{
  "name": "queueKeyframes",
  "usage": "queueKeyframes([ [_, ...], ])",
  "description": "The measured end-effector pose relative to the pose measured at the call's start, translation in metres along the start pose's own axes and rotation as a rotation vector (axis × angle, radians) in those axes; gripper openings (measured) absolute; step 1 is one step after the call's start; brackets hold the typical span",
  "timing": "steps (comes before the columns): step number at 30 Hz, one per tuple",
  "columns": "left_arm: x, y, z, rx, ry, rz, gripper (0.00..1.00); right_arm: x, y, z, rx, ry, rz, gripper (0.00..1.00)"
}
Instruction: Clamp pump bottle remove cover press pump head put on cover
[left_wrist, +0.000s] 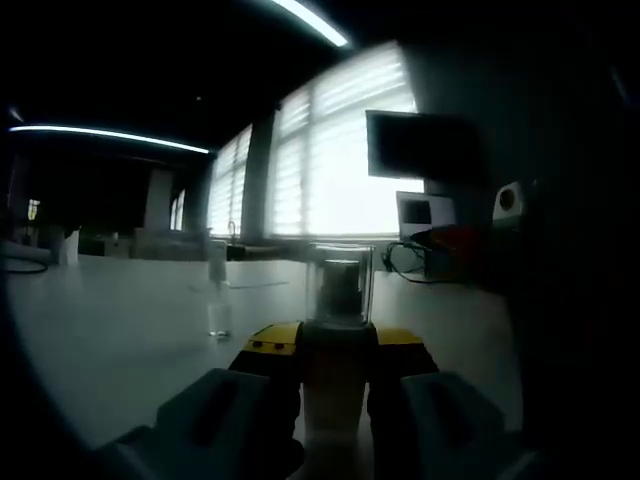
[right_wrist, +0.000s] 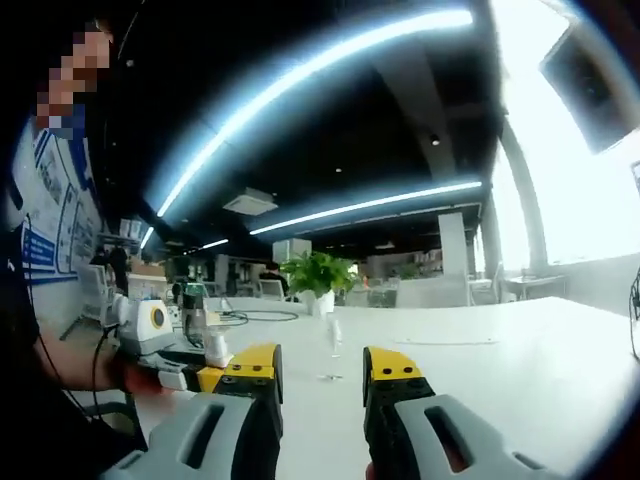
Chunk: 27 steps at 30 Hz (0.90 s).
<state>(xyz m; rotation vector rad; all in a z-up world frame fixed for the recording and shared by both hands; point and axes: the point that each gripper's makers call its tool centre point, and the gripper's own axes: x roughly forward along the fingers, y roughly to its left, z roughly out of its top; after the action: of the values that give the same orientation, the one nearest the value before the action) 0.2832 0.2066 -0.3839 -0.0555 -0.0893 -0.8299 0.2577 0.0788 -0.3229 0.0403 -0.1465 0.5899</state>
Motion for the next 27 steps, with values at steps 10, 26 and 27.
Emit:
queueKeyframes([
  [10, 0.0, 0.0, -0.001, -0.006, 0.001, 0.001, 0.15, 0.017, 0.053, 0.01, -0.003, 0.009, 0.121, 0.29],
  [26, 0.0, -0.003, -0.001, 0.0, 0.001, -0.016, 0.15, 0.039, 0.085, -0.006, -0.031, 0.042, 0.186, 0.26],
  [27, 0.0, -0.003, -0.001, 0.0, 0.001, -0.015, 0.15, 0.04, 0.088, -0.007, -0.037, 0.05, 0.194, 0.26],
])
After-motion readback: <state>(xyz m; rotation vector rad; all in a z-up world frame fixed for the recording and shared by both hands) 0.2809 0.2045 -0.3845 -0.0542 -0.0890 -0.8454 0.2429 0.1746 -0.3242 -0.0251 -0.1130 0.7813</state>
